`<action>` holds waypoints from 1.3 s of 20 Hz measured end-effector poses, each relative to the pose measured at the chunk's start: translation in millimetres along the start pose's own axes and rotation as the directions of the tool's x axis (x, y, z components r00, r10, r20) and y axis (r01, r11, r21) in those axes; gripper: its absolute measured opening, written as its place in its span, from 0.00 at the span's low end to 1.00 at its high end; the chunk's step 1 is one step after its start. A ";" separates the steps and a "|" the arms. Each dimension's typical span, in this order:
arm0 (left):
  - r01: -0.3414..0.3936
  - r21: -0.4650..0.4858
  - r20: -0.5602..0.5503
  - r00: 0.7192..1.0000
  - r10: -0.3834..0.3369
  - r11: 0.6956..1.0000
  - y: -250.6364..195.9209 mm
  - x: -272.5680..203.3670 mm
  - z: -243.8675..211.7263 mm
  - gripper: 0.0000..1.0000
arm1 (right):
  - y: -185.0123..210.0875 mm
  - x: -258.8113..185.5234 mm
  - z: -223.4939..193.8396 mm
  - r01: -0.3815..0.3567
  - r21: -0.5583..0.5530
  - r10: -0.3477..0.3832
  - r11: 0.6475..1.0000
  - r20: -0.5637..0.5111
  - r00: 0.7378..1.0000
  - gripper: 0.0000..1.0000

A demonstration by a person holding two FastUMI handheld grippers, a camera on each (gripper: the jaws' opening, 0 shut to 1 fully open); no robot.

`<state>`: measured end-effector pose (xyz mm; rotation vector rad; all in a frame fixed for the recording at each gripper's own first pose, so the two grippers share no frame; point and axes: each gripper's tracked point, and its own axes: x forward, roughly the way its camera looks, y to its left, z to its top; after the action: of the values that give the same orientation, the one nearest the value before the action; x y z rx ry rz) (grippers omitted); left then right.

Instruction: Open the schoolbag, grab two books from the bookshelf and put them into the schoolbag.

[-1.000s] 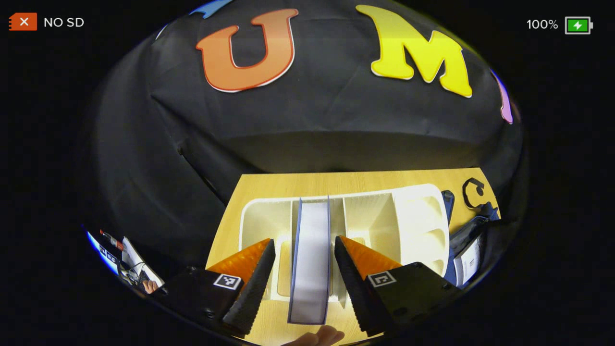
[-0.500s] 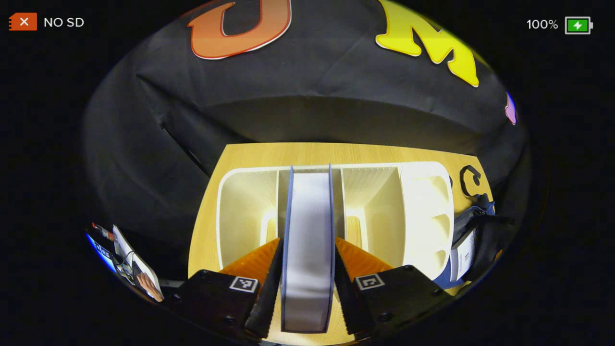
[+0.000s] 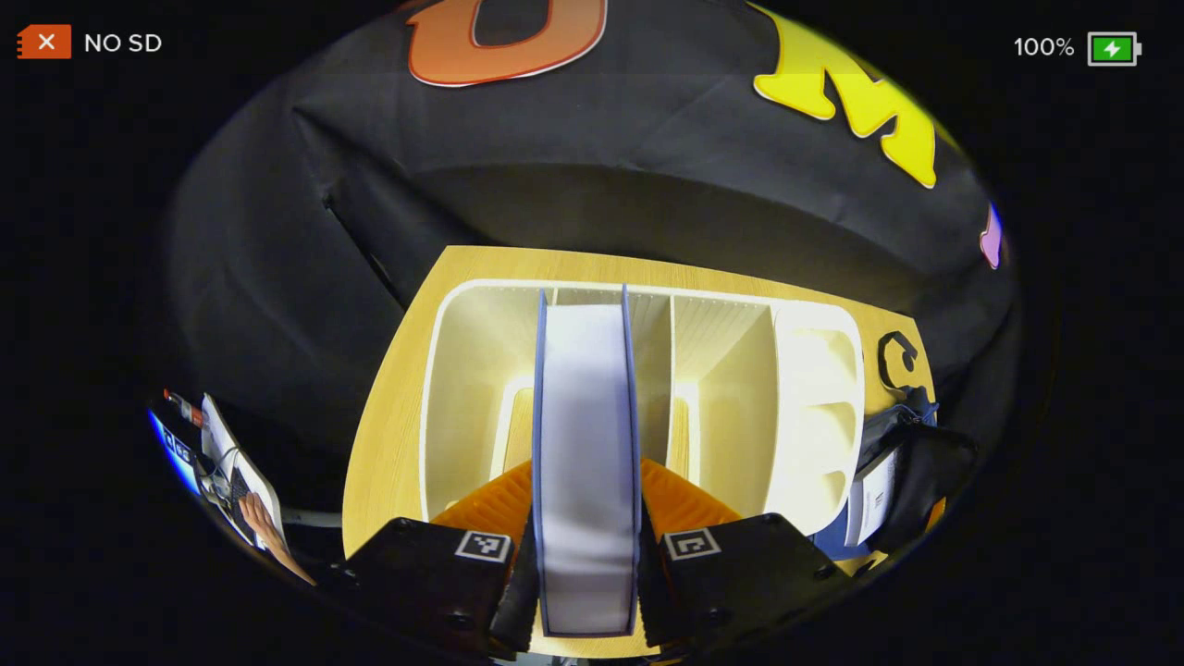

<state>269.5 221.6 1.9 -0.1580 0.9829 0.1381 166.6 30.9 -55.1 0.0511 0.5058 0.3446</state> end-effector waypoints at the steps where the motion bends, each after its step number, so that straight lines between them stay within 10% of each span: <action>1: 0.017 -0.008 -0.001 1.000 -0.017 1.000 0.0 -6.9 -5.6 0.46 | -0.9 0.5 -0.2 0.001 0.003 -0.001 1.000 0.000 1.000 0.06; 12: 0.108 -0.151 0.040 0.994 -0.103 0.983 7.8 -88.1 -90.7 0.46 | 6.4 3.2 -8.1 -0.007 0.040 0.007 0.999 0.007 1.000 0.06; 26: 0.428 -0.458 0.160 0.902 -0.401 0.779 8.3 -108.8 -203.3 0.46 | 11.3 9.0 -18.2 0.021 0.031 -0.021 0.999 -0.025 0.999 0.06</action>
<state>42.6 185.2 -18.6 -0.8289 0.8212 -0.0235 161.6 43.8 -73.7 0.0718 0.5355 0.3171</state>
